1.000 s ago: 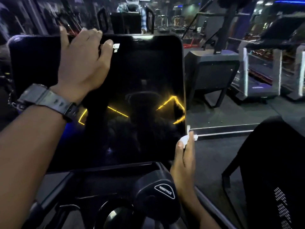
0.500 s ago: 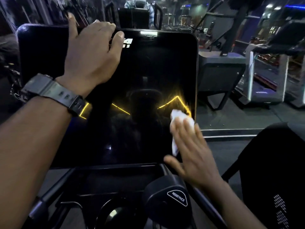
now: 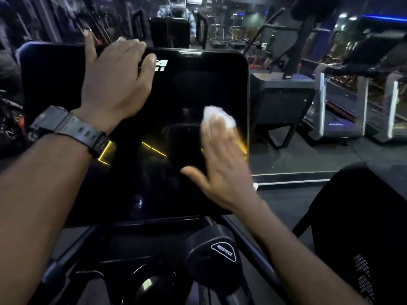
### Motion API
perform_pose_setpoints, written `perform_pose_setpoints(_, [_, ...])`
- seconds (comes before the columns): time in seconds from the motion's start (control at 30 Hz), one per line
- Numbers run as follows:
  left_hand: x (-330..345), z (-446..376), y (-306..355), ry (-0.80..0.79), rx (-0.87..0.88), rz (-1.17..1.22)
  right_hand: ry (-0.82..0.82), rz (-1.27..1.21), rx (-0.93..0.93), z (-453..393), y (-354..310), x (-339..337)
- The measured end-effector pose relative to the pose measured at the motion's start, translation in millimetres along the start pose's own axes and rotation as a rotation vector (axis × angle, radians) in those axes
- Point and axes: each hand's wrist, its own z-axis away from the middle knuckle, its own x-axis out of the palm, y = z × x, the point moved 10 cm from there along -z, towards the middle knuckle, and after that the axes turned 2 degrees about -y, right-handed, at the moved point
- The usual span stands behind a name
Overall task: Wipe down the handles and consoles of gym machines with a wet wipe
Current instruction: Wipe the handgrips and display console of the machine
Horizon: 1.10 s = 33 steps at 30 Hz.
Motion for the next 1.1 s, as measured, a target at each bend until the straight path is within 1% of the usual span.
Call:
perform_pose_setpoints(0.03, [-1,0,0,0.001,0.001,0.000,-0.052,-0.013,-0.143,3,-28,19])
perform_pose_setpoints(0.1, [-4,1,0,0.005,0.000,0.014,-0.174,0.001,-0.445,49,-68,54])
perform_pose_setpoints(0.13, [-4,2,0,0.004,-0.006,0.024,-0.236,-0.002,-0.522,77,-69,62])
perform_pose_setpoints(0.17, [-5,3,-1,0.009,-0.012,0.026,-0.282,-0.046,-0.542,93,-59,59])
perform_pose_setpoints(0.2, [-5,3,-4,0.015,-0.020,0.025,-0.272,-0.118,-0.519,94,-43,47])
perform_pose_setpoints(0.23, [-5,3,-7,0.017,-0.031,0.029,-0.211,-0.148,-0.451,83,-25,32])
perform_pose_setpoints(0.27, [-6,3,-8,0.018,-0.037,0.036,-0.128,-0.131,-0.337,59,-7,15])
perform_pose_setpoints(0.33, [-7,1,-9,0.026,-0.035,0.050,0.067,-0.036,-0.051,-7,21,-19])
perform_pose_setpoints(0.37, [-7,2,-9,0.030,-0.038,0.050,0.109,-0.010,0.034,-35,18,-26])
perform_pose_setpoints(0.4, [-7,3,-9,0.034,-0.041,0.042,0.117,-0.006,0.043,-54,3,-25])
perform_pose_setpoints(0.43, [-6,3,-10,0.036,-0.042,0.035,0.101,-0.015,-0.033,-60,-19,-14])
perform_pose_setpoints(0.47, [-5,2,-10,0.033,-0.043,0.035,0.058,-0.034,-0.191,-51,-47,3])
perform_pose_setpoints(0.53, [-6,2,-11,0.025,-0.048,0.042,-0.111,-0.062,-0.519,7,-95,39])
perform_pose_setpoints(0.57, [-7,3,-13,0.026,-0.049,0.041,-0.176,-0.044,-0.605,33,-101,45])
perform_pose_setpoints(0.6, [-9,4,-16,0.027,-0.049,0.034,-0.193,-0.043,-0.607,37,-89,40])
perform_pose_setpoints(0.63, [-9,6,-19,0.027,-0.052,0.027,-0.162,-0.064,-0.514,24,-64,29])
perform_pose_setpoints(0.67, [-11,8,-25,0.030,-0.060,0.021,-0.091,-0.077,-0.343,-2,-34,12])
perform_pose_setpoints(0.73, [-16,12,-38,0.048,-0.089,0.023,0.157,-0.040,0.065,-62,27,-42])
perform_pose_setpoints(0.77, [-18,14,-44,0.057,-0.108,0.027,0.222,-0.014,0.172,-88,36,-58])
perform_pose_setpoints(0.8, [-20,15,-48,0.065,-0.124,0.032,0.216,0.004,0.168,-107,25,-59])
perform_pose_setpoints(0.83, [-21,15,-51,0.070,-0.136,0.041,0.176,0.019,0.059,-116,-1,-47])
perform_pose_setpoints(0.87, [-21,15,-53,0.069,-0.146,0.051,0.111,0.023,-0.122,-109,-39,-25])
perform_pose_setpoints(0.93, [-22,15,-56,0.064,-0.166,0.068,-0.065,0.003,-0.500,-46,-107,23])
perform_pose_setpoints(0.97, [-22,16,-57,0.062,-0.177,0.071,-0.147,0.017,-0.609,-7,-119,39])
perform_pose_setpoints(1.0, [-24,17,-61,0.063,-0.197,0.069,-0.205,0.031,-0.653,21,-119,42])
perform_pose_setpoints(1.03, [-24,17,-64,0.062,-0.217,0.068,-0.217,0.025,-0.675,31,-106,37])
perform_pose_setpoints(1.07, [-26,19,-70,0.059,-0.244,0.072,-0.182,0.029,-0.665,25,-89,25])
perform_pose_setpoints(1.1, [-27,20,-75,0.054,-0.271,0.087,-0.108,0.040,-0.578,6,-68,8])
